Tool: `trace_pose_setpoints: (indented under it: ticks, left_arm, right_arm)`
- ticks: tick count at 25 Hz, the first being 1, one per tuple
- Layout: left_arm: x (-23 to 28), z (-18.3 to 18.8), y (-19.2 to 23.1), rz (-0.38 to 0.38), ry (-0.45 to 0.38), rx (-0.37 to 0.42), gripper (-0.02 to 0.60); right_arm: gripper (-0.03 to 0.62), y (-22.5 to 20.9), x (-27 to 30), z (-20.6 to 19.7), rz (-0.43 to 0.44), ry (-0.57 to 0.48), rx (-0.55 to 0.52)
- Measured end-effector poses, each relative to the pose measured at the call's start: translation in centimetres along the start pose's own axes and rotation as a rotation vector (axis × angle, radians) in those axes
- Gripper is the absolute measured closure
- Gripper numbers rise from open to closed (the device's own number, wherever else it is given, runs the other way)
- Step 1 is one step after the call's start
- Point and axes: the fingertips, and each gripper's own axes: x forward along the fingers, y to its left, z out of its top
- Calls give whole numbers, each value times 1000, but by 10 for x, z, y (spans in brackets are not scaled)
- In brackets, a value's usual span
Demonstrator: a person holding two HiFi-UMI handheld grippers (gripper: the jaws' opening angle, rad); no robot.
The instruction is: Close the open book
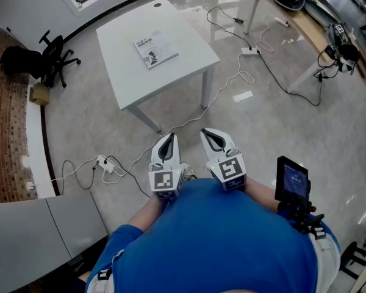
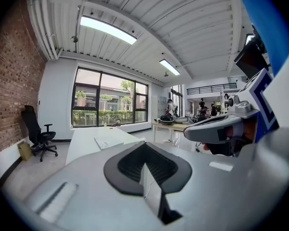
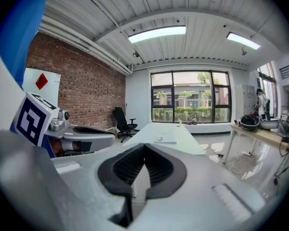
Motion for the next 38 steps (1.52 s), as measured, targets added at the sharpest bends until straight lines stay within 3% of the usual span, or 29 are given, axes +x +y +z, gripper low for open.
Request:
trace_pose_setpoints:
  ticks: [8, 18, 25, 32, 38]
  left_arm:
    - [41, 10, 56, -79, -31, 26, 577]
    - [70, 9, 111, -16, 2, -31, 577]
    - [103, 12, 139, 32, 17, -41, 577]
    - [178, 27, 150, 62, 40, -23, 577]
    - [210, 43, 169, 105, 33, 1, 577]
  right_arm:
    - [591, -3, 69, 25, -64, -9, 7]
    - [591, -16, 125, 42, -87, -1, -22]
    - [591, -34, 167, 56, -49, 20, 8]
    - [591, -98, 222, 63, -13, 20, 13]
    - [591, -125, 253, 80, 11, 18, 11]
